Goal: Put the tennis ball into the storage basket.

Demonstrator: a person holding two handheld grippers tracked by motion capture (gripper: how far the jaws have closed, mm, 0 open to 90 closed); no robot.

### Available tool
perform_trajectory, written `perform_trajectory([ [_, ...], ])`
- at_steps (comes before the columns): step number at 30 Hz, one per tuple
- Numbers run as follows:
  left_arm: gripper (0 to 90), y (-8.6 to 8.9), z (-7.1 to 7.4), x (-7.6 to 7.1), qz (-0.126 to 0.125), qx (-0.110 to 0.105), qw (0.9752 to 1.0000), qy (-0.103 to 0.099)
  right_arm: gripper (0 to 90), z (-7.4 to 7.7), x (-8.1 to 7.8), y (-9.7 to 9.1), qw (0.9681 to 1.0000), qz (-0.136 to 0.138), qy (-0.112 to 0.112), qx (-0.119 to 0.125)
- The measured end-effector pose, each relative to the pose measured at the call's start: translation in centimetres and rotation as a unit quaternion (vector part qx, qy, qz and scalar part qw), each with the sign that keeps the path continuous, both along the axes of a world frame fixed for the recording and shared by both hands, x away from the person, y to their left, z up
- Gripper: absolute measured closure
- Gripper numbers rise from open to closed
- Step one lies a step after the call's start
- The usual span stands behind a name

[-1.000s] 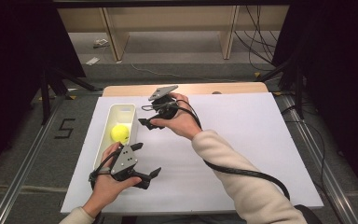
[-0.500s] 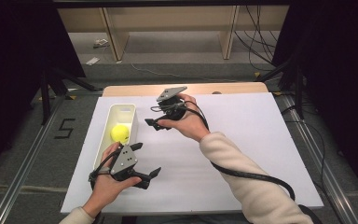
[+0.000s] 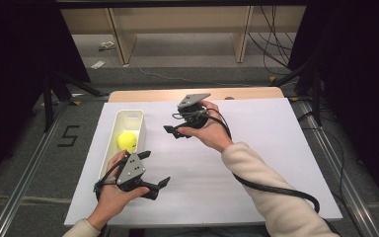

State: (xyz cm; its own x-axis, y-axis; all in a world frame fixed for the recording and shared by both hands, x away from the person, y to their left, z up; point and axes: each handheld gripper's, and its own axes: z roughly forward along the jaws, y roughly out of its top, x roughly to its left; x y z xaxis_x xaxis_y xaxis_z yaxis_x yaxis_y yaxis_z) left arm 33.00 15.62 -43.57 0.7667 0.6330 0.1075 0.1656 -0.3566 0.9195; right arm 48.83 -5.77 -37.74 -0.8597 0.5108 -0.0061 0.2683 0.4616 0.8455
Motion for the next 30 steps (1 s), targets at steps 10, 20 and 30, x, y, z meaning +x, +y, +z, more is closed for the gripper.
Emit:
perform_trajectory([
  [10, 0.0, 0.0, 0.0, 0.0, 0.0, 0.001, 1.0, -0.002, 16.9, 0.0, -0.3, -2.1, 0.9999, -0.013, -0.002, 0.004],
  [20, 0.0, 0.1, 0.0, 0.0, 0.002, 0.001, 1.0, 0.0, 16.8, -0.2, -0.7, -5.4, 0.9993, -0.035, -0.008, 0.007],
  [30, 0.0, 0.0, -0.1, 0.0, -0.004, -0.004, 1.0, 0.007, 17.0, -0.7, -1.2, -8.4, 0.9981, -0.059, -0.003, 0.014],
])
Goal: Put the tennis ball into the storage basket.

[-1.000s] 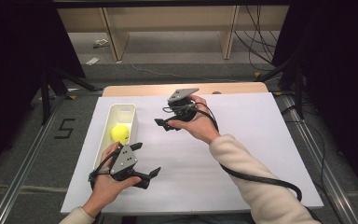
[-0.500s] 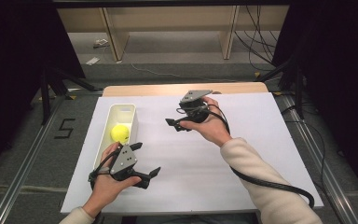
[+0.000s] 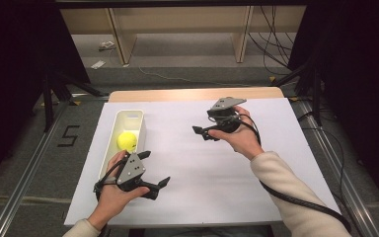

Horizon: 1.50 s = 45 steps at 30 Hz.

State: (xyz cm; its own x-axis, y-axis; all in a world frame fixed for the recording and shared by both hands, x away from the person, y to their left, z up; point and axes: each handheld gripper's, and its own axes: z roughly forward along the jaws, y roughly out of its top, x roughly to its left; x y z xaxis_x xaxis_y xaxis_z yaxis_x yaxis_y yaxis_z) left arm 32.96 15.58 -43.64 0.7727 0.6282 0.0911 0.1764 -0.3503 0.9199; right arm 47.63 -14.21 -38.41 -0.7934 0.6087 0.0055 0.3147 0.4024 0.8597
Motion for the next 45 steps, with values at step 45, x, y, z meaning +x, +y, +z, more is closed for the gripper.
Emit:
perform_trajectory([
  [45, 0.0, 0.2, 0.1, 0.1, 0.01, 0.002, 0.9999, -0.006, 17.0, -2.1, -4.2, -11.9, 0.9954, -0.091, 0.019, 0.021],
])
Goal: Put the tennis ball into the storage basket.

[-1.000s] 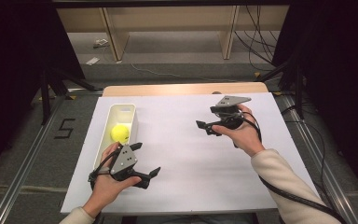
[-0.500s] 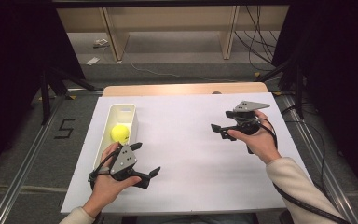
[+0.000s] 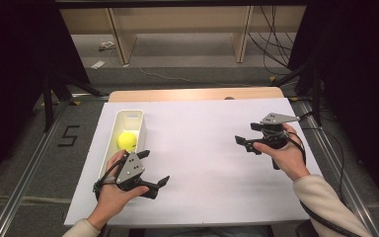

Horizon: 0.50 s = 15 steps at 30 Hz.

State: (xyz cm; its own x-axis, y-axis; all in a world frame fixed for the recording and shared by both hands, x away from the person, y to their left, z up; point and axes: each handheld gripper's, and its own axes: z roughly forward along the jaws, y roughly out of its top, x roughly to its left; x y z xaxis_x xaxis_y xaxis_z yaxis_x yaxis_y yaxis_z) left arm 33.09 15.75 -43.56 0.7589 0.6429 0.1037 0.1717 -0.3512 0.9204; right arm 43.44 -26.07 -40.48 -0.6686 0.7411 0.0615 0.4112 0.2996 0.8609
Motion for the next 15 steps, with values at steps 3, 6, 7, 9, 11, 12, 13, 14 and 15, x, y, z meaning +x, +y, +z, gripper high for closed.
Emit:
perform_trajectory([
  [3, 0.0, 0.0, 0.0, 0.0, 0.001, 0.0, 1.0, -0.001, 17.0, -0.3, -0.3, -0.6, 1.0, -0.006, 0.001, 0.0],
  [6, 0.0, 0.0, 0.0, 0.0, 0.002, 0.0, 1.0, -0.001, 17.0, -0.6, -0.6, -1.2, 1.0, -0.008, 0.004, 0.002],
  [7, 0.0, 0.0, 0.0, 0.0, 0.002, 0.0, 1.0, 0.0, 17.0, -0.8, -0.7, -1.3, 0.9999, -0.011, 0.005, 0.002],
  [9, 0.0, 0.0, 0.0, 0.0, 0.001, 0.0, 1.0, -0.001, 17.0, -1.0, -1.0, -1.6, 0.9999, -0.013, 0.007, 0.002],
  [11, 0.0, 0.0, 0.0, 0.0, 0.001, 0.0, 1.0, 0.0, 17.0, -1.3, -1.2, -1.9, 0.9998, -0.016, 0.008, 0.001],
  [12, 0.0, 0.0, 0.0, 0.0, 0.001, 0.0, 1.0, 0.0, 17.0, -1.4, -1.2, -2.0, 0.9998, -0.016, 0.009, 0.002],
  [13, 0.0, 0.0, 0.0, 0.0, 0.002, 0.0, 1.0, -0.001, 17.0, -1.5, -1.3, -2.1, 0.9998, -0.019, 0.009, 0.001],
  [14, 0.0, 0.0, 0.0, 0.0, 0.002, 0.0, 1.0, 0.0, 17.0, -1.7, -1.4, -2.2, 0.9997, -0.02, 0.011, 0.002],
  [15, 0.0, 0.0, 0.0, 0.0, 0.002, 0.0, 1.0, -0.001, 16.9, -1.8, -1.5, -2.4, 0.9997, -0.021, 0.011, 0.0],
])
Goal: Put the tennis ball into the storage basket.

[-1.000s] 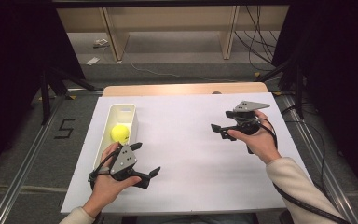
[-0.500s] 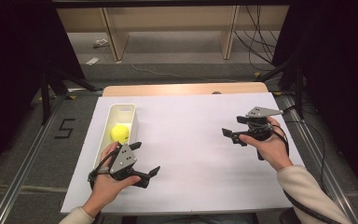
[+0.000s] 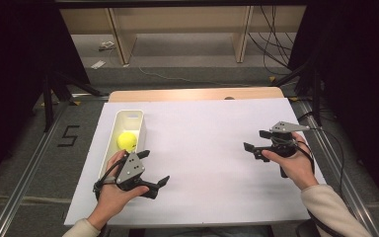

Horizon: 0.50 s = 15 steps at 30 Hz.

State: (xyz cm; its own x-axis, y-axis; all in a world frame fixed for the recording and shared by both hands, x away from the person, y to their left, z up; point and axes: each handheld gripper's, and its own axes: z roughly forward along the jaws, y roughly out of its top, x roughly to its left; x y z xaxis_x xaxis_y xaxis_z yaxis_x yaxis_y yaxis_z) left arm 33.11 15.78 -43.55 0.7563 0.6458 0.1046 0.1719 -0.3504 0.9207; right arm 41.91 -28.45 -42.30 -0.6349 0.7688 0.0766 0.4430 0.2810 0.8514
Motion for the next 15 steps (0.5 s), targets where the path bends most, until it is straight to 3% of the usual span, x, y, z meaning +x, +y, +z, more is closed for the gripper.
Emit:
perform_trajectory([
  [15, 0.0, 0.0, 0.0, 0.0, -0.002, 0.0, 1.0, 0.0, 16.8, -1.0, -1.4, -1.6, 0.9999, -0.011, -0.005, 0.007],
])
